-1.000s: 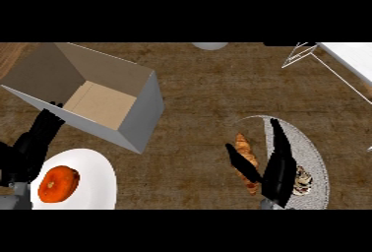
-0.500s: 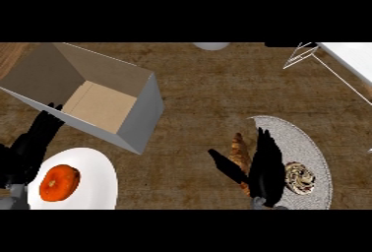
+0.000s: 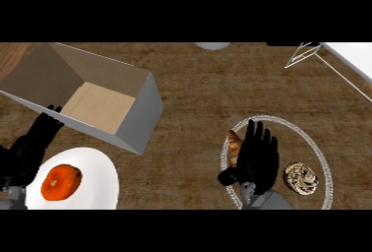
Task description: Pick the croissant from the placemat and place it in the tiered shelf
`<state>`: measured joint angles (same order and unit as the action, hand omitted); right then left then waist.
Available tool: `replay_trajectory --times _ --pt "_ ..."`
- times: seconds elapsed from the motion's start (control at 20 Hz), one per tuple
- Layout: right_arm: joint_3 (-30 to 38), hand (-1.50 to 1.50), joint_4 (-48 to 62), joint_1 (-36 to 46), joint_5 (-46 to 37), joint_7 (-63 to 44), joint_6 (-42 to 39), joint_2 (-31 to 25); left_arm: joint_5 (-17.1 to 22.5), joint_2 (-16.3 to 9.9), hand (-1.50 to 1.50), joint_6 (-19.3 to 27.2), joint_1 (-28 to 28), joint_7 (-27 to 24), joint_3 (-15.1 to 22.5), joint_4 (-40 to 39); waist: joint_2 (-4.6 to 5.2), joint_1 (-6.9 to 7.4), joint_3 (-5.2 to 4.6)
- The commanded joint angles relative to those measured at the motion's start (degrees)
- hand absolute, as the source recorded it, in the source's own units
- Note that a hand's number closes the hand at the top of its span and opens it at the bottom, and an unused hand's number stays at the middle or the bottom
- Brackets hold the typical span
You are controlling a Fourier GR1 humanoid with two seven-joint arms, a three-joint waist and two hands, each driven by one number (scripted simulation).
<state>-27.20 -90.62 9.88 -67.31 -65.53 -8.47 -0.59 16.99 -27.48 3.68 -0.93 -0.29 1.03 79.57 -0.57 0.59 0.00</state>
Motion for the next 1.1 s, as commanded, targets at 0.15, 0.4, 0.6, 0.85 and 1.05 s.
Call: replay_trajectory --times 0.15,0.4,0.6,0.85,1.05 --pt "1.2 -1.50 -1.7 4.7 1.9 -12.3 -15.6 0.6 -0.6 0.3 0.00 1.7 1.3 4.3 0.1 1.8 0.37 -0.18 -0.04" --pt "2.3 -1.50 1.0 3.5 1.0 -10.9 -14.6 0.5 -0.5 -0.4 0.00 -0.5 3.2 2.0 -0.8 0.1 0.50 -0.23 -0.05" --pt "4.5 -1.50 -0.4 4.2 1.7 -10.0 -15.3 0.5 -2.4 1.7 0.00 2.2 3.2 3.5 0.5 3.4 0.42 -0.33 0.00" --pt "7.5 -1.50 1.9 6.1 0.8 -6.5 -14.6 0.5 -0.4 -0.4 0.00 -1.6 2.5 3.4 -2.7 0.3 0.58 -0.30 -0.02" --pt "6.5 -1.50 0.7 5.1 0.4 -6.2 -15.6 0.5 -3.8 2.8 0.00 1.0 -0.8 3.9 -0.5 -1.8 0.61 -0.80 -0.02"
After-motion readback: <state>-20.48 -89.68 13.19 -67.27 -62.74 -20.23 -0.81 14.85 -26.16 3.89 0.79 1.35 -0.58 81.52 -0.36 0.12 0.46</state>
